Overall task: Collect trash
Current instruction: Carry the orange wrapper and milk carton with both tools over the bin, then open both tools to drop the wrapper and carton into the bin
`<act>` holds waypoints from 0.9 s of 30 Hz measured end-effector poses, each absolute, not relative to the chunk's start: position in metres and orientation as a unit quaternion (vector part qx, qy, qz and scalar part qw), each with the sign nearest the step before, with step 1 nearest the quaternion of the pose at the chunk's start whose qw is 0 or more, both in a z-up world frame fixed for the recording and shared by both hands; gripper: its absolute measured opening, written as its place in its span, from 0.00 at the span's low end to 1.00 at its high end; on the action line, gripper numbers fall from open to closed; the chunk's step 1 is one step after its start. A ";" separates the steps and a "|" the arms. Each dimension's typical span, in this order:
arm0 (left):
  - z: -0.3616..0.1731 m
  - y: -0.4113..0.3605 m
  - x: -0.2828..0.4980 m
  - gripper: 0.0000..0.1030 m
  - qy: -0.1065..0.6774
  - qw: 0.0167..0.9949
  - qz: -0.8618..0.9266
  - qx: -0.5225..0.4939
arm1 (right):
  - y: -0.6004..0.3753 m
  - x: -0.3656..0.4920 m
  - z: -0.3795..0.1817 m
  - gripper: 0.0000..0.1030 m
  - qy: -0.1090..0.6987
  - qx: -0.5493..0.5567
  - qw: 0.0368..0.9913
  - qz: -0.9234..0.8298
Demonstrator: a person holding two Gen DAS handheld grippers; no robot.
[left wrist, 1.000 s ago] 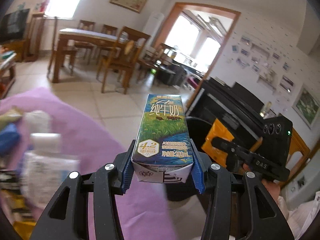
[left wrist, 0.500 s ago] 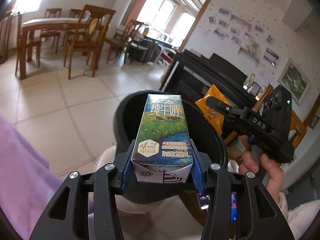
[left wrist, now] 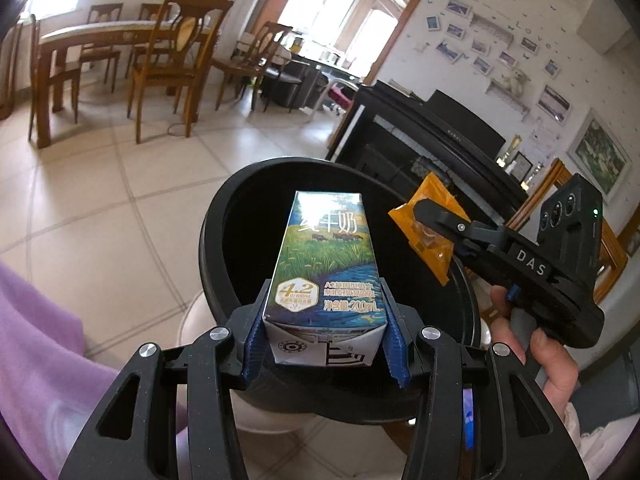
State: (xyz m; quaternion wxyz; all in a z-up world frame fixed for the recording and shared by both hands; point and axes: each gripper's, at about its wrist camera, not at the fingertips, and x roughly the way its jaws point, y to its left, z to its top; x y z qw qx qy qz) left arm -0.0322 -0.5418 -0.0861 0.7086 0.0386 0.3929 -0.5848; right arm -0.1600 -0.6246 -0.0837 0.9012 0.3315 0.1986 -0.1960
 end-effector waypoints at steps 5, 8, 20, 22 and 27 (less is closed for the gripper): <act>-0.085 -0.538 -0.038 0.47 0.389 0.707 -0.589 0.045 | -0.627 -0.163 -0.086 0.31 0.199 0.334 0.900 -0.197; -0.085 -0.543 -0.040 0.47 0.390 0.702 -0.595 0.047 | -0.628 -0.163 -0.085 0.31 0.198 0.335 0.899 -0.198; -0.080 -0.539 -0.044 0.88 0.375 0.719 -0.583 0.050 | -0.628 -0.167 -0.084 0.78 0.187 0.349 0.901 -0.179; -0.075 -0.535 -0.046 0.89 0.368 0.722 -0.584 0.050 | -0.624 -0.165 -0.077 0.78 0.187 0.337 0.905 -0.179; -0.066 -0.519 -0.047 0.93 0.366 0.727 -0.580 0.045 | -0.616 -0.162 -0.067 0.89 0.185 0.324 0.911 -0.174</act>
